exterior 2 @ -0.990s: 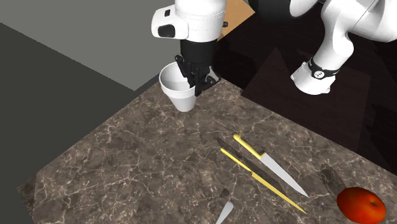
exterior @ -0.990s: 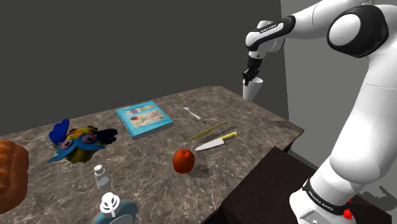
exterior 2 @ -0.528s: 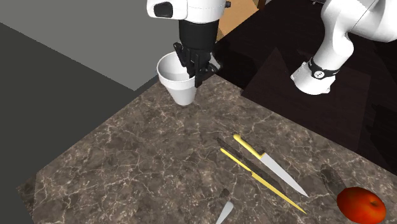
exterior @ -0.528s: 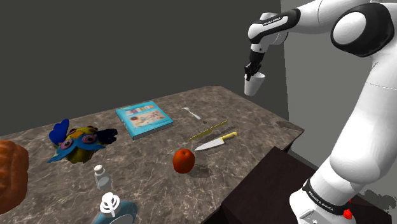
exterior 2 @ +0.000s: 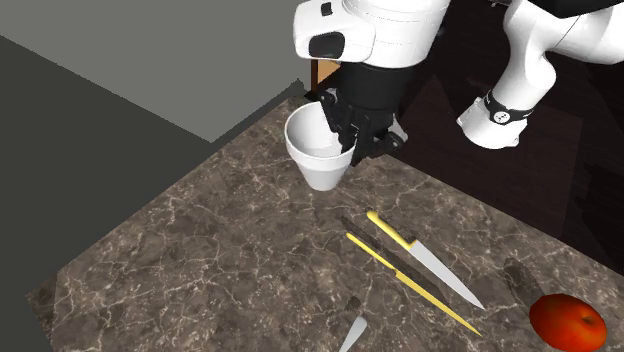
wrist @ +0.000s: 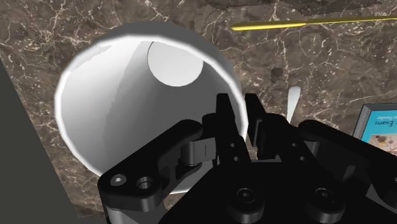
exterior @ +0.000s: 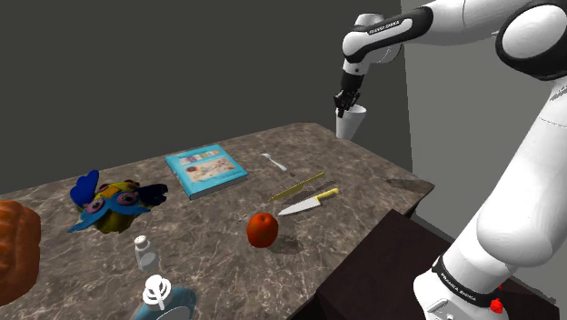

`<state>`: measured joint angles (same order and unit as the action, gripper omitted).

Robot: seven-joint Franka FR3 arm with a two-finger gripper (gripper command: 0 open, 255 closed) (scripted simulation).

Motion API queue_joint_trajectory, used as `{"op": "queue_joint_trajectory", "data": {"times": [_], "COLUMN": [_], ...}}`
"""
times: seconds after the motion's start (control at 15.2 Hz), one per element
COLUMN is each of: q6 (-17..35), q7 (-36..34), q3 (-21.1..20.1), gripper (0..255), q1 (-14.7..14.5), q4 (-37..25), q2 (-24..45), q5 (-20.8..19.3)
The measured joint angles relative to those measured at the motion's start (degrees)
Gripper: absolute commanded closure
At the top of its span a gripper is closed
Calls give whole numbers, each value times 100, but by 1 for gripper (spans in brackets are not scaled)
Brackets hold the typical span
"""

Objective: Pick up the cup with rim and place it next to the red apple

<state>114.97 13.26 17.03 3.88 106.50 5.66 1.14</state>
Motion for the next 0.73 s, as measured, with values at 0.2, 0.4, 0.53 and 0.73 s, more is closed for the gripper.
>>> {"op": "queue_joint_trajectory", "data": {"times": [0.2,0.4,0.53,0.73], "q6": [74,86,100,75], "q7": [-421,-840,-1156,-1543], "q3": [-169,-350,-497,-673], "gripper": [255,255,255,255], "q1": [-220,-435,-597,-793], "q4": [242,382,384,386], "q2": [-175,-301,-286,-308], "q5": [-92,-160,-184,-214]}}
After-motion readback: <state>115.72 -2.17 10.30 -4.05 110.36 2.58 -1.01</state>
